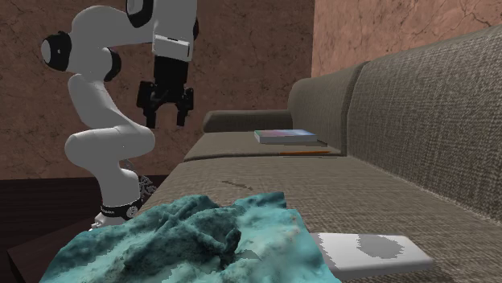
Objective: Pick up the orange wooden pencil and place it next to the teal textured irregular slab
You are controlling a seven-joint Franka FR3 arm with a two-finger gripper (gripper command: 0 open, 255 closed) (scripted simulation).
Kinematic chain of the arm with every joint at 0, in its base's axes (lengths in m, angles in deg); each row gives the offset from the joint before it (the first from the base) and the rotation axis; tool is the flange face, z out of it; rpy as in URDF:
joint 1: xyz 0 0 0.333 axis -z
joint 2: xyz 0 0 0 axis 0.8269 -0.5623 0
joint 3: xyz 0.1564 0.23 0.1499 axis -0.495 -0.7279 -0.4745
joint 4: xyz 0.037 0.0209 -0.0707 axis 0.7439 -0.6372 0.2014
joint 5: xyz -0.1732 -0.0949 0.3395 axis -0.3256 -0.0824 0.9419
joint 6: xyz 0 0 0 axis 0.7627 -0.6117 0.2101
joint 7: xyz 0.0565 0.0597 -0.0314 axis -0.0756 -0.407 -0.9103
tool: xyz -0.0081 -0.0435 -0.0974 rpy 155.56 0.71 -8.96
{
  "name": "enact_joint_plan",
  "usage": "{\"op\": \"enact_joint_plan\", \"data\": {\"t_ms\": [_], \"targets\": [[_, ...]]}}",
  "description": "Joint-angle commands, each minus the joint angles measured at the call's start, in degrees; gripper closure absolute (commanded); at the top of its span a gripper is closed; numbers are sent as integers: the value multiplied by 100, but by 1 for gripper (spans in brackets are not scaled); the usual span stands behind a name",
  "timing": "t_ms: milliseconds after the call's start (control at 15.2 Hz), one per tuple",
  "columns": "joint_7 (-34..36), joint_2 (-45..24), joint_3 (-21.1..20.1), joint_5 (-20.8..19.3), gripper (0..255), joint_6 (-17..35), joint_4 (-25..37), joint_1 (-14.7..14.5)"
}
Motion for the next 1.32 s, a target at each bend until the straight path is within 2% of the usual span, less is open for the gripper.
{"op": "enact_joint_plan", "data": {"t_ms": [0,660,1254], "targets": [[0,0,0,0,0,0,0,0],[384,-1394,-938,211,0,1061,693,-484],[842,-2819,-1781,-107,0,1707,1714,-784]]}}
